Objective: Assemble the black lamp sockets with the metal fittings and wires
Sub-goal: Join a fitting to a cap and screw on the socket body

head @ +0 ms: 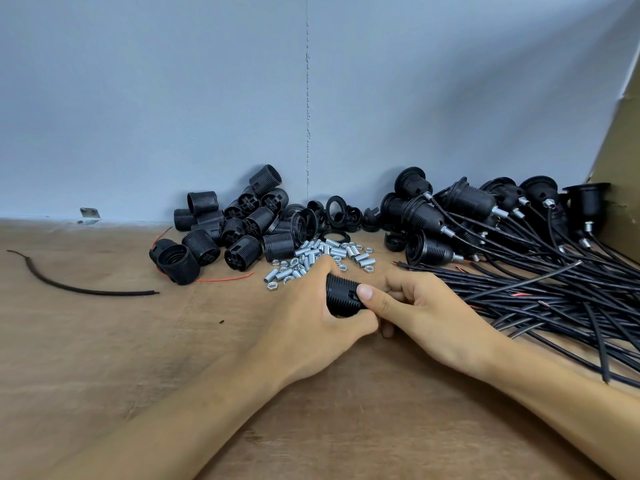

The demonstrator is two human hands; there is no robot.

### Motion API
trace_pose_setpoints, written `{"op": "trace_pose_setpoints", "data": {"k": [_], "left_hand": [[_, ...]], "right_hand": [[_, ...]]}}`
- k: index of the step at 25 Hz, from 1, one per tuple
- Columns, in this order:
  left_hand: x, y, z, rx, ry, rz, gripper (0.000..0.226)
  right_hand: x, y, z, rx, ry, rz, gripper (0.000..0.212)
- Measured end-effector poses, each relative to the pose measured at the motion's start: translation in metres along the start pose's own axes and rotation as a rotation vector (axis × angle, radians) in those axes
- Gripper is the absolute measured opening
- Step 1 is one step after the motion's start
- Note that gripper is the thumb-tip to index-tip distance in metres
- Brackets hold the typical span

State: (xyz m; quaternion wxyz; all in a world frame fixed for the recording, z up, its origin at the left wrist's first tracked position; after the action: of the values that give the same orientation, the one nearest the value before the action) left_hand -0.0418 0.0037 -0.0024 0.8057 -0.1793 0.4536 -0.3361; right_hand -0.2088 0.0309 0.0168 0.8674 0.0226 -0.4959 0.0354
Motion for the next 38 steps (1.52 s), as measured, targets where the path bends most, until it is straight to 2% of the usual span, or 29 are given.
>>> {"op": "trace_pose_setpoints", "data": {"k": [6,13,21,26,32,38], "left_hand": [[0.003,-0.001,0.001,-0.164,-0.112,-0.014,0.051],[-0.001,-0.003,-0.002,-0.281,-0.157,-0.057,0.049],[0.005,-0.005,0.0,-0.124,-0.013,0.045,0.058],[0.002,-0.003,-0.001,-0.067,0.092,0.102,0.044],[-0.004,-0.001,0.002,-0.054,0.124,0.081,0.043],[-0.008,0.001,0.002,-0.079,0.161,0.017,0.032]], "right_hand": [[0.0,-0.005,-0.005,-0.06,-0.122,0.011,0.031],[0.002,-0.002,-0.006,-0.113,0.003,0.109,0.02],[0.0,-0.001,-0.007,-0.111,0.079,0.106,0.014],[0.0,0.0,-0.007,-0.112,0.068,0.098,0.02],[0.003,0.002,-0.007,-0.117,0.058,0.107,0.025],[0.007,0.004,-0.007,-0.14,0.018,0.112,0.025]]}}
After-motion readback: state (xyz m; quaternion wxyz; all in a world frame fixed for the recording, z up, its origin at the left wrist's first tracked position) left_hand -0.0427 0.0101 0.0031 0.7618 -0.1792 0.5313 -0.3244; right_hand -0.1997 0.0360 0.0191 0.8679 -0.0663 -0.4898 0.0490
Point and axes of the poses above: each hand's wrist, its own y-axis away from the middle knuckle, its own z-axis out of the back of the hand, x = y × z, the point moved 2 cm from there along -y, towards the middle knuckle, and after that the axes turned 15 degrees about -z, right-handed, at the moved point
